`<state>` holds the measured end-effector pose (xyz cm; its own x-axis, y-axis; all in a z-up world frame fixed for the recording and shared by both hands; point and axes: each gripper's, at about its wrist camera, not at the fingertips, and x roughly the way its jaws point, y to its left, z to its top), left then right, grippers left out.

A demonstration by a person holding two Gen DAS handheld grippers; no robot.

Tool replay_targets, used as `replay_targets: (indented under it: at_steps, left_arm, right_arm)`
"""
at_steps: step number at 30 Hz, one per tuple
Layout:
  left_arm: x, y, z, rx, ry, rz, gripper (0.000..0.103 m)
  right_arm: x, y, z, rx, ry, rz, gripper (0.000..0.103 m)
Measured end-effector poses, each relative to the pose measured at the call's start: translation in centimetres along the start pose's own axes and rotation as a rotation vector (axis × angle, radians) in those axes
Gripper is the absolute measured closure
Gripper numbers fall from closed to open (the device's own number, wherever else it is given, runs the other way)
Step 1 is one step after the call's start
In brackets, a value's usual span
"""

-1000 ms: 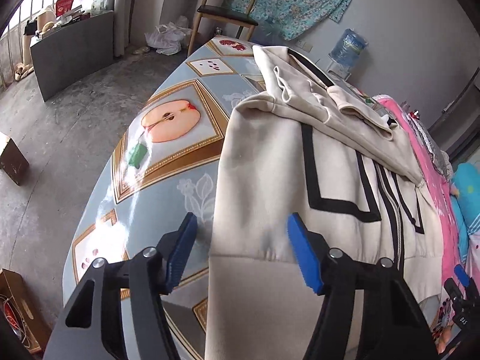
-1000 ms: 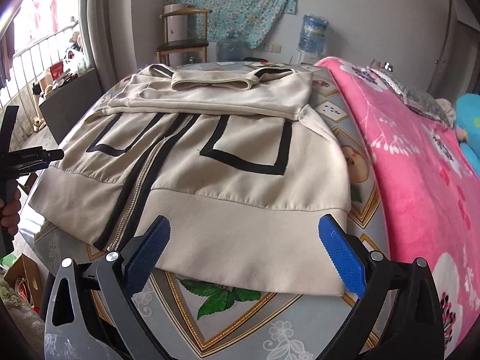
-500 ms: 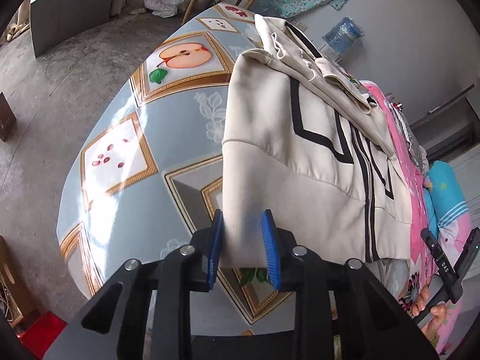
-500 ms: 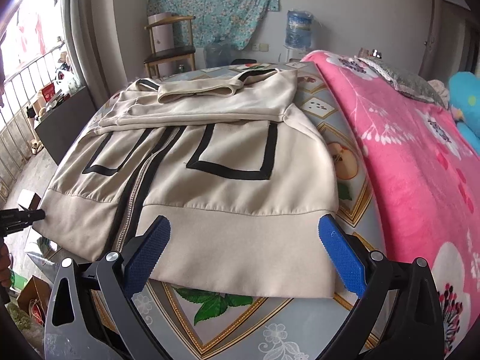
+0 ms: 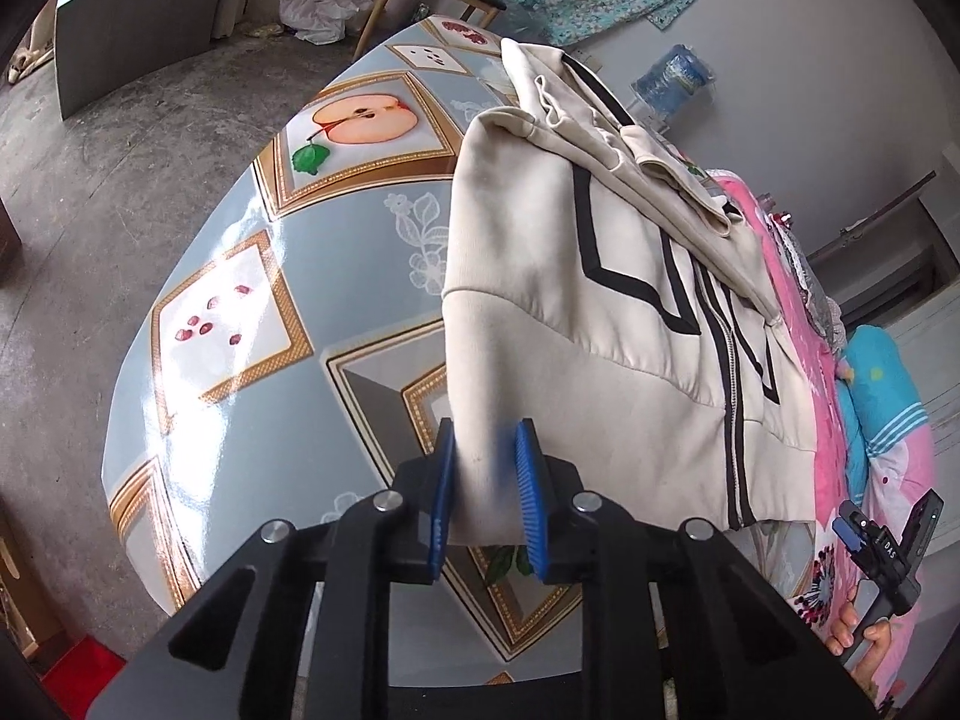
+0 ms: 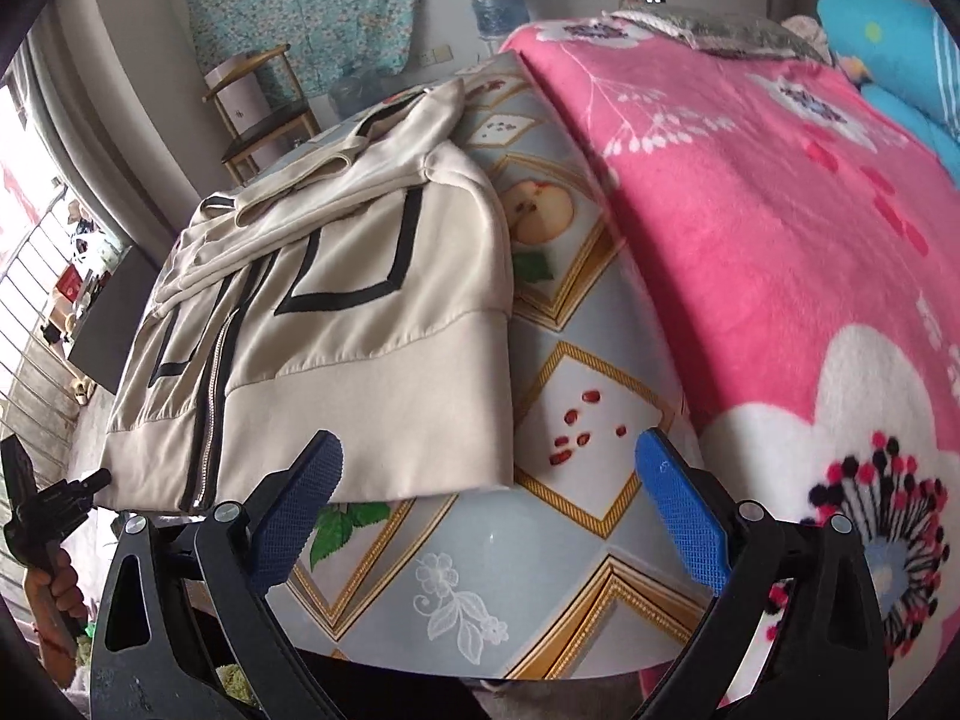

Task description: Fold large clothes

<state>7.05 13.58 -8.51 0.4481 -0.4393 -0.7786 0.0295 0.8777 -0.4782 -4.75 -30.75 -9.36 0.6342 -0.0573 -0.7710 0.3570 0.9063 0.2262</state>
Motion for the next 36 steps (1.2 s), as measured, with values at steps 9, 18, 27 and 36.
replay_targets:
  at_steps: [9,18,27,36]
  left_arm:
    - [0.1,-0.8,-0.4,0.08,-0.013,0.062,0.083]
    - [0.0,-1.7,-1.2,0.122,-0.056,0.126,0.089]
    - [-0.9,-3.3,-0.7,0.225,-0.097,0.137,0.098]
    - [-4.7,-5.6,4.5,0.185,-0.194,-0.052,0.098]
  right_arm:
    - [2.6,0.4,1.0,-0.024,0.031,0.005,0.025]
    - [4.1,0.7,0.7,0.007,0.09,0.005,0.061]
    - [1.8,0.3,1.4,0.105,0.032,0.036,0.097]
    - [-1.4,2.7,6.9,0.08,-0.091,0.127,0.098]
